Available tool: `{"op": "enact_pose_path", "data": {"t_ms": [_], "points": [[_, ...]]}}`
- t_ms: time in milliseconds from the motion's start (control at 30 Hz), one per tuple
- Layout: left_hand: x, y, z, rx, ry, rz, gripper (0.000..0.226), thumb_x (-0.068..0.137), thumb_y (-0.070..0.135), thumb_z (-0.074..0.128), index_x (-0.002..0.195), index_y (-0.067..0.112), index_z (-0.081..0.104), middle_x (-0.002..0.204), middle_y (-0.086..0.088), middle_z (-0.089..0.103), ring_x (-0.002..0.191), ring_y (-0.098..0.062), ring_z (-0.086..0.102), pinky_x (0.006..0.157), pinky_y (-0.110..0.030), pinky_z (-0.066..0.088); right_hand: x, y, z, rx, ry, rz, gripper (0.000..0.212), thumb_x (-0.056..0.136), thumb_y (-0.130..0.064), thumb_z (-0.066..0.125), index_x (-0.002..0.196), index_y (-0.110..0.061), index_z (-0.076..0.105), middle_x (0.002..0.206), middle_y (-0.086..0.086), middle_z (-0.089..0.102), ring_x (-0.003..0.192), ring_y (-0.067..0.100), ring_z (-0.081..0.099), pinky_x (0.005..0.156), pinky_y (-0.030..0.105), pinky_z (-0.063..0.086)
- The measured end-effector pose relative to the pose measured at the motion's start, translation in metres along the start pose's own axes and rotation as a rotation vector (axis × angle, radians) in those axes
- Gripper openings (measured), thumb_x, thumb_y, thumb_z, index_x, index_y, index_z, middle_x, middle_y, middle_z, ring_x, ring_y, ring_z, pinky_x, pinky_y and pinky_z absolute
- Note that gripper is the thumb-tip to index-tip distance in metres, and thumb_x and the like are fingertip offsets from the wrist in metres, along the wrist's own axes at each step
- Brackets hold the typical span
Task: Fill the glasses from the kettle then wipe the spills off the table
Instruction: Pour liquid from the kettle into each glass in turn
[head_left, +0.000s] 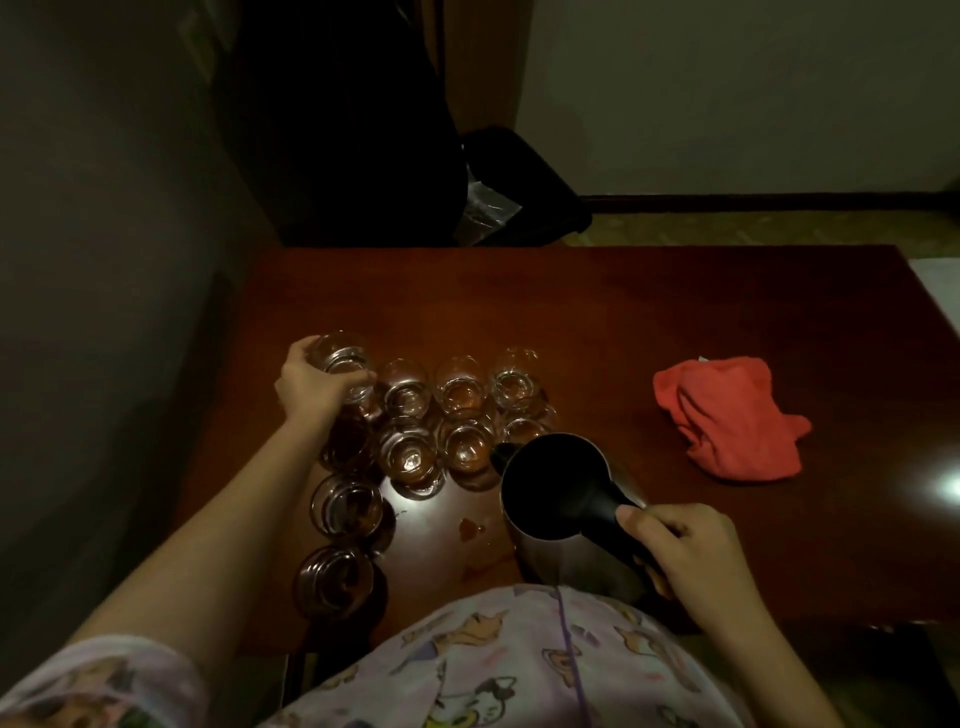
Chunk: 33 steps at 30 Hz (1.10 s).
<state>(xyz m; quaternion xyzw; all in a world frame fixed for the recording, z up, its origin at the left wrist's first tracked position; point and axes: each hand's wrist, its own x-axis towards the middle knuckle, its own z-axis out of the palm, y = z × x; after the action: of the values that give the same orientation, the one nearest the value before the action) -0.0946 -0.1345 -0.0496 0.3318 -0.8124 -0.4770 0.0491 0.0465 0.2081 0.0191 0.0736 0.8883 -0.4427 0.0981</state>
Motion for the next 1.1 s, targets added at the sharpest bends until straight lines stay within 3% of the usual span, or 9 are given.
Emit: {"op": "enact_pose_path", "data": {"t_ms": [200, 400, 567, 667, 1100], "points": [[0.004, -0.01, 0.005, 0.082, -0.02, -0.073, 0.086, 0.059, 0.027, 0.086, 0.132, 0.018, 0.043, 0.132, -0.009, 0.051, 0.122, -0.031, 0.047, 0.1, -0.046, 0.042, 0.001, -0.002, -0.001, -0.028, -0.008, -0.002, 0.052, 0.062, -0.062, 0.046, 0.036, -0.017, 0.047, 0.031, 0.003, 0.039, 0.032, 0.008, 0.035, 0.048, 0.03, 0.027], [0.011, -0.01, 0.008, 0.084, -0.053, -0.117, 0.089, 0.059, 0.035, 0.085, 0.133, 0.018, 0.039, 0.131, -0.011, 0.051, 0.12, -0.033, 0.048, 0.097, -0.049, 0.043, 0.002, 0.002, -0.001, -0.031, -0.009, 0.011, 0.05, 0.066, -0.058, 0.051, 0.036, -0.019, 0.043, 0.034, 0.003, 0.038, 0.035, 0.012, 0.035, 0.05, 0.033, 0.028], [0.013, -0.006, 0.007, 0.144, -0.06, -0.076, 0.088, 0.059, 0.035, 0.085, 0.133, 0.016, 0.04, 0.13, -0.012, 0.052, 0.118, -0.032, 0.05, 0.097, -0.049, 0.044, 0.002, 0.003, -0.003, 0.004, -0.008, 0.042, 0.064, 0.062, -0.064, 0.047, 0.044, -0.003, 0.046, 0.036, 0.004, 0.037, 0.037, 0.015, 0.035, 0.051, 0.033, 0.027], [0.013, -0.005, 0.007, 0.147, -0.068, -0.065, 0.088, 0.059, 0.035, 0.085, 0.132, 0.016, 0.04, 0.13, -0.012, 0.052, 0.117, -0.033, 0.05, 0.096, -0.049, 0.044, 0.002, 0.001, -0.003, 0.006, -0.004, 0.045, 0.066, 0.062, -0.066, 0.046, 0.042, -0.003, 0.043, 0.037, 0.004, 0.036, 0.038, 0.016, 0.034, 0.052, 0.032, 0.027], [0.01, -0.014, 0.004, 0.184, -0.082, -0.055, 0.086, 0.061, 0.025, 0.084, 0.134, 0.015, 0.039, 0.132, -0.012, 0.051, 0.119, -0.034, 0.049, 0.097, -0.049, 0.043, 0.006, -0.004, -0.005, -0.045, -0.022, 0.033, 0.071, 0.063, -0.067, 0.043, 0.05, 0.002, 0.05, 0.035, 0.006, 0.038, 0.035, 0.012, 0.036, 0.051, 0.033, 0.03]]}}
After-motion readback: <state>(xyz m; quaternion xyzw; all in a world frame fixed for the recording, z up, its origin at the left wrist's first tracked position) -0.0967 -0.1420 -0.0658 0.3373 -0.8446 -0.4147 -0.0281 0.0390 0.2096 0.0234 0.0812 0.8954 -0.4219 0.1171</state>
